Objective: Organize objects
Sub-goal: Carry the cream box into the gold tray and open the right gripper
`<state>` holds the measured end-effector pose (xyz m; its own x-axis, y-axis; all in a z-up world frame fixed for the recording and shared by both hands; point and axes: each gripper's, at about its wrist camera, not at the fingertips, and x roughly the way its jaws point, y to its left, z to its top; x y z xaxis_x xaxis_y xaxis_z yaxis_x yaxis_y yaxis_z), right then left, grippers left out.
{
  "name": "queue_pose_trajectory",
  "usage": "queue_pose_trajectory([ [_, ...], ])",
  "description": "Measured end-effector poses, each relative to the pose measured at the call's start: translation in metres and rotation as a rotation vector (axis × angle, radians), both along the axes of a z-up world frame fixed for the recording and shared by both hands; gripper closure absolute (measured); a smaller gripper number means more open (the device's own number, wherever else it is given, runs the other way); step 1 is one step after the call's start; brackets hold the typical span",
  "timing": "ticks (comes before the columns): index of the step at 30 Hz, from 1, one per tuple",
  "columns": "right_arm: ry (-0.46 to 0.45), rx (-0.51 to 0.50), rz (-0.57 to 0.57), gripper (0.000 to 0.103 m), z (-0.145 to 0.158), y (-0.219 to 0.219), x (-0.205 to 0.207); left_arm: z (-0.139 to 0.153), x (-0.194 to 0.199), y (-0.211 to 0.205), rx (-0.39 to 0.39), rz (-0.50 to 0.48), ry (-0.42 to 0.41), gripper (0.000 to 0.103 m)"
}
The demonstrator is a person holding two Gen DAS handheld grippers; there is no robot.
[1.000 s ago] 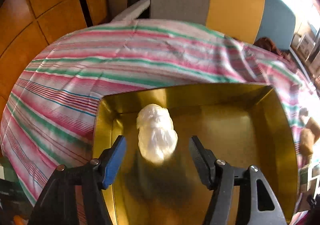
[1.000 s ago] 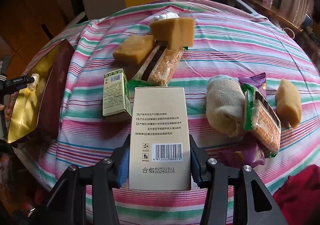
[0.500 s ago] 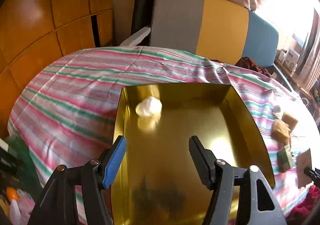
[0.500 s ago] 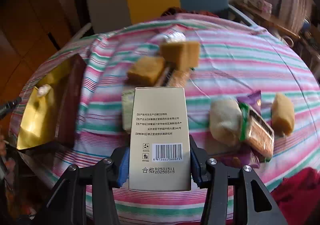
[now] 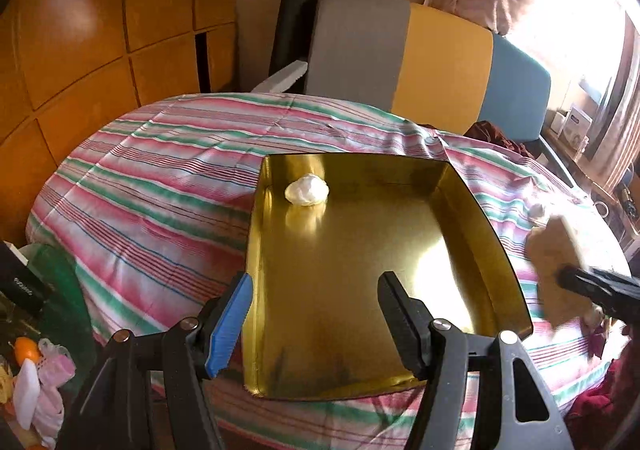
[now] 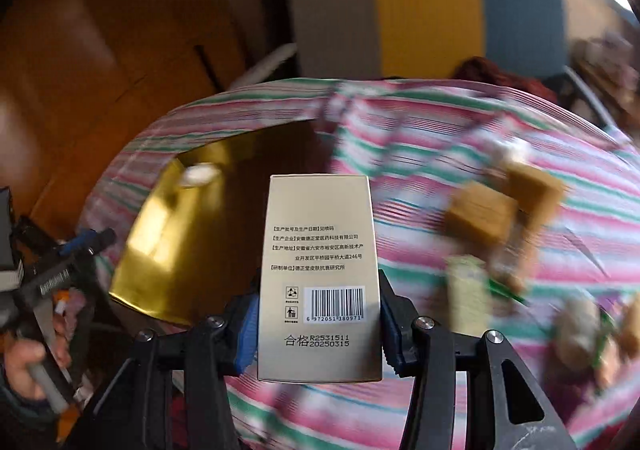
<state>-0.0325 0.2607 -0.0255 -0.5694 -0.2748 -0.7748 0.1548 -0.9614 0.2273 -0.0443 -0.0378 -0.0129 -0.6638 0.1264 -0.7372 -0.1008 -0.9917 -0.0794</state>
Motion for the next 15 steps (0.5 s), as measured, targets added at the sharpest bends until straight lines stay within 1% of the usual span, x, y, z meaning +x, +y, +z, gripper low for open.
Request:
queue_pose_trajectory([
  [3,-0.033,-0.024,0.06,0.053,-0.01,-0.038,-0.026,0.001,0.005,-0.007,-0.012,0.013,0.005,0.037],
  [5,-0.071,-0.037,0.097,0.053,-0.021,-0.065,-0.043,-0.001,0.008,-0.013,-0.013,0.025,0.001,0.037],
  [8,-0.134,-0.036,0.119,0.053,-0.042,-0.1,-0.066,-0.002,0.012,-0.02,-0.019,0.036,-0.002,0.037],
  [11,-0.172,-0.023,0.136,0.053,-0.058,-0.133,-0.084,-0.002,0.016,-0.025,-0.035,0.049,0.006,0.037],
  [15,-0.191,-0.004,0.148,0.052,-0.072,-0.169,-0.105,-0.002,0.017,-0.032,-0.03,0.063,0.003,0.037],
])
